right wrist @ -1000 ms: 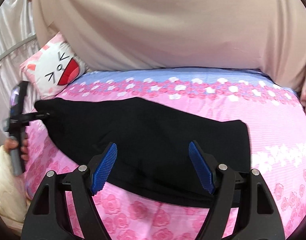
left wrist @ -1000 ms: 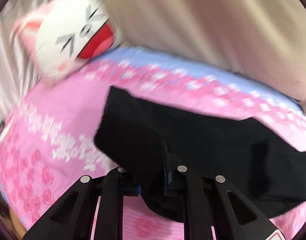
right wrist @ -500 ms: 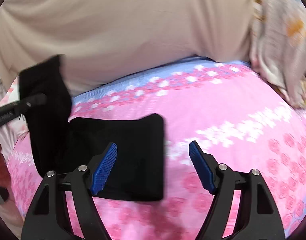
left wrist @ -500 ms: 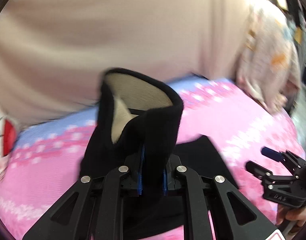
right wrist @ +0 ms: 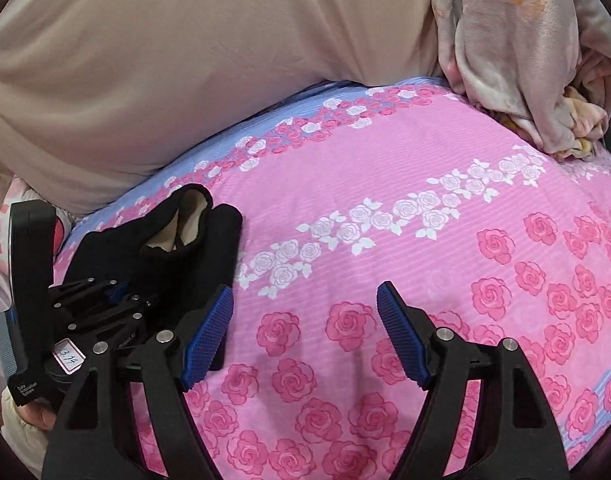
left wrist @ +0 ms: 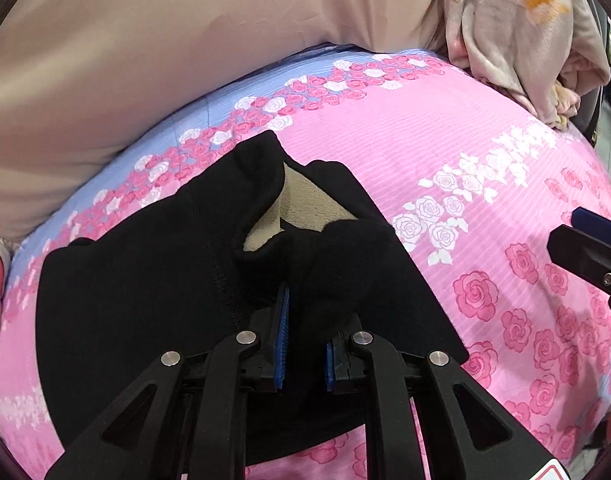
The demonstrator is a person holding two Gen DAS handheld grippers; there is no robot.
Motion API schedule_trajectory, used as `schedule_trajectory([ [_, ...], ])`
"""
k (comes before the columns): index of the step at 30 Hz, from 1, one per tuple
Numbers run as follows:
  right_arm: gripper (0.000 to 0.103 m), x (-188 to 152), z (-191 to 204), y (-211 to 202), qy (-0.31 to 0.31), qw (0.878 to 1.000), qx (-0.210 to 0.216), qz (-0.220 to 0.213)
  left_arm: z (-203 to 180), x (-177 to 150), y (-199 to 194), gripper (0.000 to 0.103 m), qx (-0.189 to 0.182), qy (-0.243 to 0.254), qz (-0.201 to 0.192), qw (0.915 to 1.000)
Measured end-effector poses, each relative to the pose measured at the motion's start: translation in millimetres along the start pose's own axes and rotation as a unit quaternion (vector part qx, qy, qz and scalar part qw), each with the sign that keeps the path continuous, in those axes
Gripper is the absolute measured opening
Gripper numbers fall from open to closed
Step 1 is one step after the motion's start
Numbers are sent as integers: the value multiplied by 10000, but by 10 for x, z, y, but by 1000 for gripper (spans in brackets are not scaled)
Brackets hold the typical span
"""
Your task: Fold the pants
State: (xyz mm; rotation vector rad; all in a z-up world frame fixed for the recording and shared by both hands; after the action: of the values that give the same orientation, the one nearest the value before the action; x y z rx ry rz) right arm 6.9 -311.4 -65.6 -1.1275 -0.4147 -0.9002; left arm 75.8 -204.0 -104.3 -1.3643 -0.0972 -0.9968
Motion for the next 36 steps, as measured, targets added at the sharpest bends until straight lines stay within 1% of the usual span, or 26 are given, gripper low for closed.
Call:
schedule_trajectory([
  [2, 72, 20, 59, 30, 58, 9997, 216, 22, -77, 36, -32, 16, 19, 18, 4, 10000],
  [3, 72, 27, 74, 39, 63, 9996, 266, 32, -90, 25, -101, 17, -72, -2, -28, 10000],
  [4, 72, 36, 88, 50, 64, 9995, 303, 37, -51, -5, -233, 20, -298, -77, -52, 9995],
  [5, 72, 48, 112, 56, 59, 9993, 369, 47, -27, -14, -341, 21, -580, -153, -83, 9982],
  [6, 72, 61, 151, 62, 102, 9983, 562, 61, 20, -48, -463, 23, -853, -234, -117, 9960],
  [7, 72, 80, 193, 82, 174, 9964, 821, 104, 107, -77, -622, 29, -1115, -348, -191, 9930],
  [8, 72, 100, 243, 115, 243, 9937, 1083, 166, 199, -93, -750, 40, -1148, -440, -281, 9920],
  [9, 72, 126, 321, 169, 303, 9900, 1359, 241, 294, -95, -868, 46, -1060, -501, -446, 9921],
  [10, 72, 149, 397, 222, 259, 9882, 1476, 302, 353, -98, -937, 52, -938, -515, -552, 9927],
  [11, 72, 171, 479, 285, 162, 9875, 1528, 365, 419, -100, -997, 53, -720, -509, -634, 9941],
  [12, 72, 185, 591, 395, -11, 9871, 1525, 497, 502, -103, -1040, 53, -404, -483, -709, 9955],
  [13, 72, 191, 656, 480, -118, 9875, 1461, 575, 550, -106, -1043, 53, -224, -463, -745, 9959],
  [15, 72, 185, 791, 654, -283, 9869, 1398, 752, 684, -123, -952, 53, 343, -464, -652, 9962],
  [16, 72, 182, 853, 720, -306, 9850, 1478, 835, 775, -154, -854, 53, 625, -506, -514, 9954],
  [18, 72, 174, 976, 855, -310, 9806, 1663, 992, 938, -205, -654, 53, 836, -683, -251, 9938],
  [20, 72, 157, 1039, 982, -321, 9788, 1679, 1130, 1080, -249, -501, 53, 916, -856, -46, 9921],
  [21, 72, 140, 1064, 1079, -328, 9789, 1610, 1215, 1143, -286, -433, 53, 942, -933, 54, 9912],
  [23, 73, 107, 1045, 1180, -387, 9812, 1395, 1273, 1245, -358, -367, 53, 1012, -1021, 145, 9895],
  [24, 74, 88, 1048, 1218, -413, 9815, 1346, 1300, 1291, -386, -329, 53, 1087, -1036, 189, 9885],
  [26, 74, 51, 1072, 1258, -497, 9820, 1282, 1292, 1354, -430, -289, 53, 1113, -1074, 241, 9877],
  [29, 67, 25, 1107, 1265, -656, 9835, 1096, 1277, 1435, -462, -185, 53, 1112, -1140, 331, 9867],
  [32, 46, 28, 1095, 1250, -587, 9836, 1120, 1289, 1480, -493, -115, 53, 1144, -1139, 375, 9862],
  [33, 43, 28, 1099, 1247, -575, 9834, 1146, 1286, 1482, -501, -102, 53, 1153, -1131, 380, 9861],
  [36, 42, 19, 1144, 1236, -689, 9831, 1114, 1279, 1506, -526, -62, 53, 1152, -1132, 390, 9861],
])
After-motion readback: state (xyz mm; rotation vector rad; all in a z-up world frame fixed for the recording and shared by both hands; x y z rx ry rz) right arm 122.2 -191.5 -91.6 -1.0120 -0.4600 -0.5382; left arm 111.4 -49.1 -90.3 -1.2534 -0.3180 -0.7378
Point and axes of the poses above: each gripper's, at about its wrist camera, not at the fingertips, and y roughly the way its jaws point, z to its left, x to its top, the point moved 5 cm from there along y, roughly the way its jaws point, and after that the axes turned 8 degrees about x, right-handed, at the moved point
